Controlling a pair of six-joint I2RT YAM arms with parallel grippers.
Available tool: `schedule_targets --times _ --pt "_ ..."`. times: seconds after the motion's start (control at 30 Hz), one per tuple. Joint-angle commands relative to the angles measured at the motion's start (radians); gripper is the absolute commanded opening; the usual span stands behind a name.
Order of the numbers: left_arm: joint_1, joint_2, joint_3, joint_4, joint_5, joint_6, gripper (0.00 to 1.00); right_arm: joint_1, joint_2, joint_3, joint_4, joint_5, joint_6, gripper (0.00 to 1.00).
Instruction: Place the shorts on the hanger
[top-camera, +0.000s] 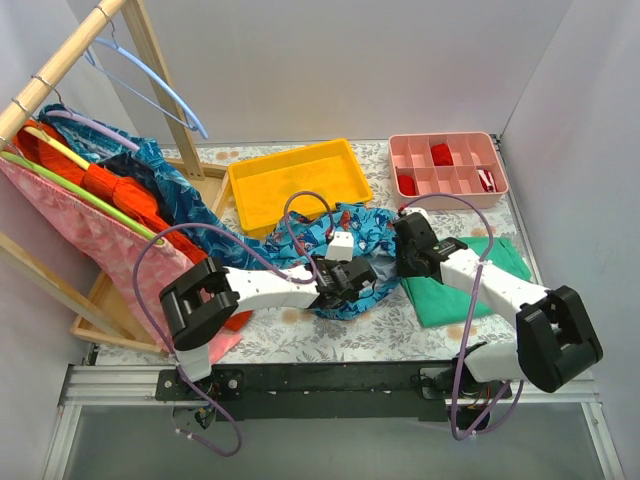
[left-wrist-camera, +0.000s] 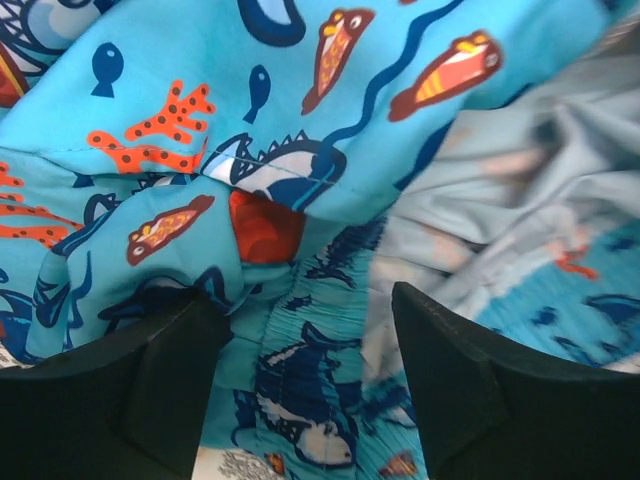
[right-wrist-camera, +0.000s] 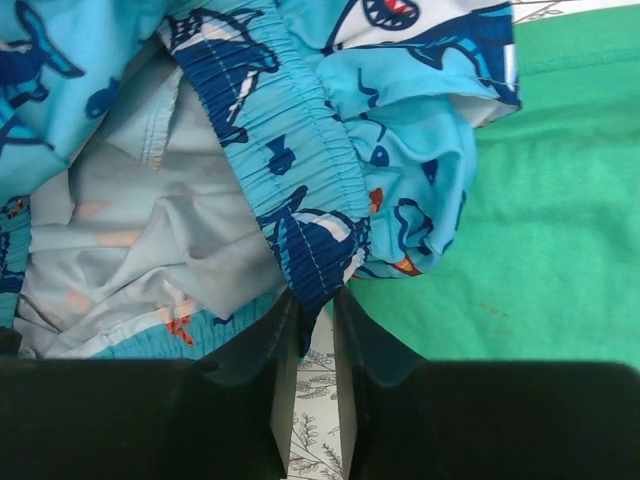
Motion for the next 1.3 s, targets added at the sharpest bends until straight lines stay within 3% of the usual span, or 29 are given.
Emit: schedule_targets --times 0.0,0.03,0.1,0.13,0.27,0.33,0.47,0.57,0.73,0.8,0.93,0.97,1.13,1.23,1.27 --pt "0.015 0.035 0.023 -0.036 -0.094 -0.001 0.63 -0.018 -0.051 0.045 -0.017 0.079 0.021 0.15" --pt "0.017 0.040 0.023 -0.033 -0.097 0.007 0.50 -0.024 -0.075 0.049 -0.029 0.088 0.024 0.12" --pt "0.017 0.041 0.026 -0.027 -0.099 0.019 0.36 -0.024 -0.108 0.063 -0.066 0.099 0.033 0.05" --pt "0.017 0.038 0.029 -0.027 -0.100 0.026 0.23 -0.026 -0.147 0.066 -0.077 0.103 0.035 0.03" --pt "0.020 -0.033 0.032 -0.043 -0.094 0.035 0.03 -0.026 -0.253 0.103 -0.144 0.128 0.043 0.01" --pt "0.023 -0.111 0.026 -0.044 -0.062 0.033 0.00 -0.026 -0.286 0.153 -0.193 0.151 0.044 0.01" --pt "0.021 -0.346 0.049 -0.001 0.067 0.065 0.00 -0.026 -0.323 0.408 -0.295 0.194 0.023 0.01" --pt "0.021 -0.548 0.107 0.089 0.125 0.133 0.00 -0.026 -0.298 0.732 -0.315 0.230 -0.020 0.01" --pt "0.021 -0.661 0.213 0.215 0.138 0.181 0.00 -0.026 -0.150 1.168 -0.321 0.197 -0.065 0.01" --pt "0.021 -0.637 0.212 0.185 0.103 0.146 0.00 -0.026 -0.068 1.221 -0.356 0.137 -0.042 0.01" --pt "0.021 -0.695 -0.007 0.132 0.105 -0.023 0.00 -0.026 -0.169 0.895 -0.301 0.102 0.026 0.01" --pt "0.021 -0.715 -0.122 0.135 0.118 -0.051 0.00 -0.029 -0.247 0.708 -0.284 0.099 0.044 0.01" --pt "0.018 -0.785 -0.398 0.154 0.266 -0.180 0.01 -0.030 -0.515 0.171 -0.243 0.036 0.194 0.01" --pt "0.014 -0.796 -0.508 0.175 0.308 -0.191 0.15 -0.032 -0.699 -0.084 -0.285 -0.012 0.294 0.01" --pt "0.011 -0.798 -0.521 0.183 0.340 -0.180 0.32 -0.032 -0.773 -0.128 -0.301 -0.024 0.315 0.01"
